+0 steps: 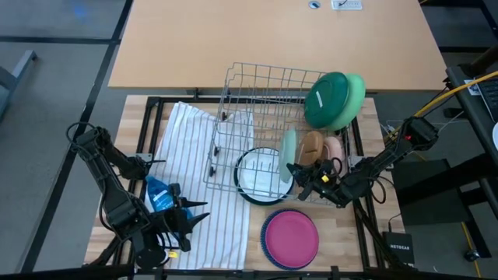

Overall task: Sort dishes
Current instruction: Put the light green plate in the dish rack

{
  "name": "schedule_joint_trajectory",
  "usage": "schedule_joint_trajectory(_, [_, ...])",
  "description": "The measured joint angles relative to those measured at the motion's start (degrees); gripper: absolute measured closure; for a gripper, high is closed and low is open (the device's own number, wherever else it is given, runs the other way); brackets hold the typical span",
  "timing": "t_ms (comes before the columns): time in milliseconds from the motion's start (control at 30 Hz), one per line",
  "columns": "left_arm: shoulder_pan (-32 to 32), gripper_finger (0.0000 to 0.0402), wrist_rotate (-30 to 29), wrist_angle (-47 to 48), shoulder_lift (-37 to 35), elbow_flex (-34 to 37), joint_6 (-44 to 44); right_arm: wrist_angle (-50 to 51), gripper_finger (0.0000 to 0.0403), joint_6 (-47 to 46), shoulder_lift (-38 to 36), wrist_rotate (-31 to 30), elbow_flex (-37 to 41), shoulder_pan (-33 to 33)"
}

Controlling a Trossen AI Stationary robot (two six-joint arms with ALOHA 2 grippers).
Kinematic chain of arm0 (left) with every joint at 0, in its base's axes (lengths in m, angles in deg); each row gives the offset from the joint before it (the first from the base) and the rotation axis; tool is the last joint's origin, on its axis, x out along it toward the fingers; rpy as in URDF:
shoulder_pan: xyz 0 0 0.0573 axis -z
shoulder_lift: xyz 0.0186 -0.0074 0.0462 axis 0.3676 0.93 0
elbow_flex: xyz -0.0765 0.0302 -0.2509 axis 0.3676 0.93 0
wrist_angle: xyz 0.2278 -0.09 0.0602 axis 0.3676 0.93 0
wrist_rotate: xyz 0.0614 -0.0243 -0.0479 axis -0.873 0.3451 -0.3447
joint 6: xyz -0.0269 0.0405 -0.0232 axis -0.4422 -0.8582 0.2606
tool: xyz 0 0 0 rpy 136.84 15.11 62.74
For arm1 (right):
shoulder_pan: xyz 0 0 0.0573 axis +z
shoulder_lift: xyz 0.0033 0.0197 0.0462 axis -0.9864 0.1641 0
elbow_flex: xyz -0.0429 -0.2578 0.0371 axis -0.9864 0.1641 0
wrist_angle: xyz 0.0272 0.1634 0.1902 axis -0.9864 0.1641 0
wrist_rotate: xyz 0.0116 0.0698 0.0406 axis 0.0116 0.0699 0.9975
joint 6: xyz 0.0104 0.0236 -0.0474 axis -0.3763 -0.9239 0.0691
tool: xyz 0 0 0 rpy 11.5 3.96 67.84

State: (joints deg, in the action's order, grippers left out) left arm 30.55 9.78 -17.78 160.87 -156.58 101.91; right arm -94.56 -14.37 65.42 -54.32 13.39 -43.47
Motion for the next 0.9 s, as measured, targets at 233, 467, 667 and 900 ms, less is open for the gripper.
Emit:
schedule_joint_trajectory(233, [0.00, 0.0273, 0.00, 0.00, 0.00, 0.00, -0.02, 1.83, 0.0347, 1.66, 0.00, -0.33, 0.00, 0.00])
schedule_joint_trajectory(467, [0.00, 0.0273, 0.00, 0.00, 0.00, 0.00, -0.02, 5.53, 0.0338, 1.77, 0.00, -0.37, 0.00, 0.00])
schedule_joint_trajectory(667, [0.00, 0.0273, 0.00, 0.00, 0.00, 0.00, 0.20, 6.27, 0.0295, 2.96, 0.00, -0.68, 0.00, 0.00])
schedule_joint_trajectory(900, [0.00, 0.0273, 0.00, 0.00, 0.00, 0.00, 0.37, 6.04, 0.0238, 10.36, 0.00, -3.46, 0.00, 0.02])
